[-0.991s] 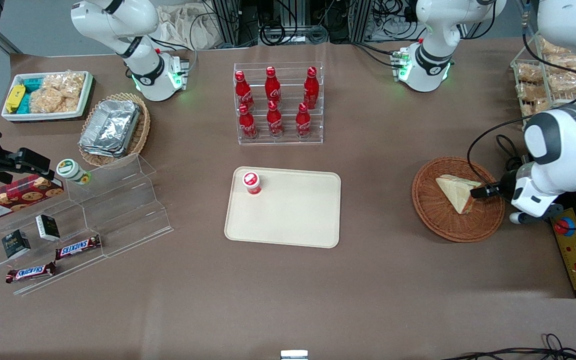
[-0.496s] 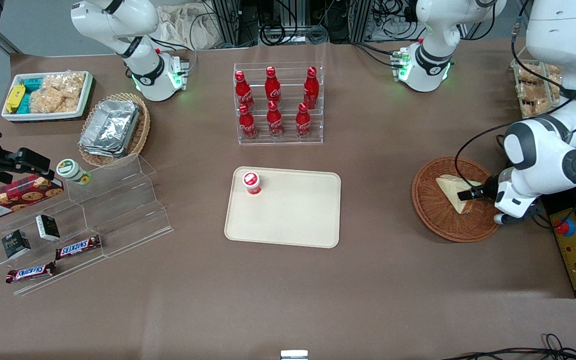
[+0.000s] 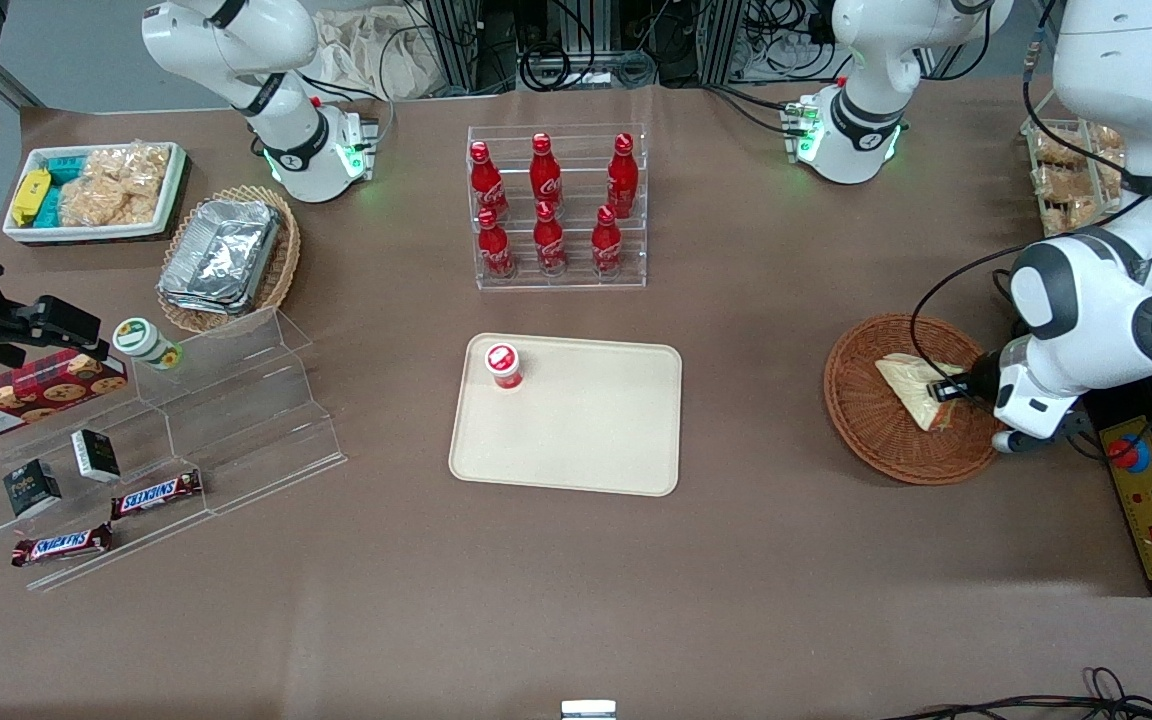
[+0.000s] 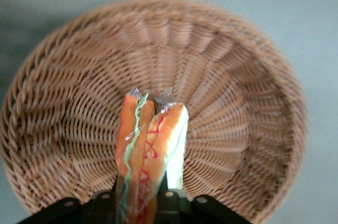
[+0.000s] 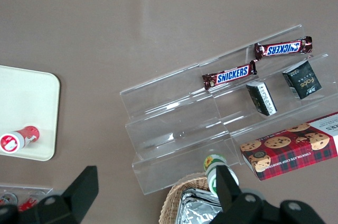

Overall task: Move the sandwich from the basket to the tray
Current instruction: 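Lower the left gripper and grasp the wrapped sandwich in the basket, then lift the sandwich and carry it over the cream tray, then lower the sandwich onto the tray and open the left gripper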

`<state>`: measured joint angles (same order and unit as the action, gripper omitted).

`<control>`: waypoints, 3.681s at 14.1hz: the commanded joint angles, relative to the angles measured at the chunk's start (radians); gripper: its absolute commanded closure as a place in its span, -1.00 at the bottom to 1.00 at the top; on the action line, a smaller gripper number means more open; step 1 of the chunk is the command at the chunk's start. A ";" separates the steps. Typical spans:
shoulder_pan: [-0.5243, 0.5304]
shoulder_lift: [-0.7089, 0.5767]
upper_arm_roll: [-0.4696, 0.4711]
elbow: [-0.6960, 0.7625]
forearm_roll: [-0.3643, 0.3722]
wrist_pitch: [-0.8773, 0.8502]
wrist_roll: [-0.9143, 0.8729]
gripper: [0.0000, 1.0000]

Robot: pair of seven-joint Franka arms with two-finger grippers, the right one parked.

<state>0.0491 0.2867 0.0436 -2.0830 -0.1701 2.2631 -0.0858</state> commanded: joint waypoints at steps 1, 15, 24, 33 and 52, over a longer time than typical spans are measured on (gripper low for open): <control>-0.020 -0.087 0.001 0.076 0.012 -0.112 -0.022 0.59; -0.021 -0.268 -0.402 0.475 0.187 -0.655 -0.452 0.58; -0.023 0.082 -0.738 0.469 0.388 -0.467 -0.696 0.57; -0.173 0.442 -0.740 0.540 0.664 -0.241 -0.891 0.55; -0.023 0.120 -0.748 0.627 0.568 -0.536 -1.007 -0.99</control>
<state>-0.0234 0.4906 -0.6986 -1.4185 0.4429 1.7624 -1.1115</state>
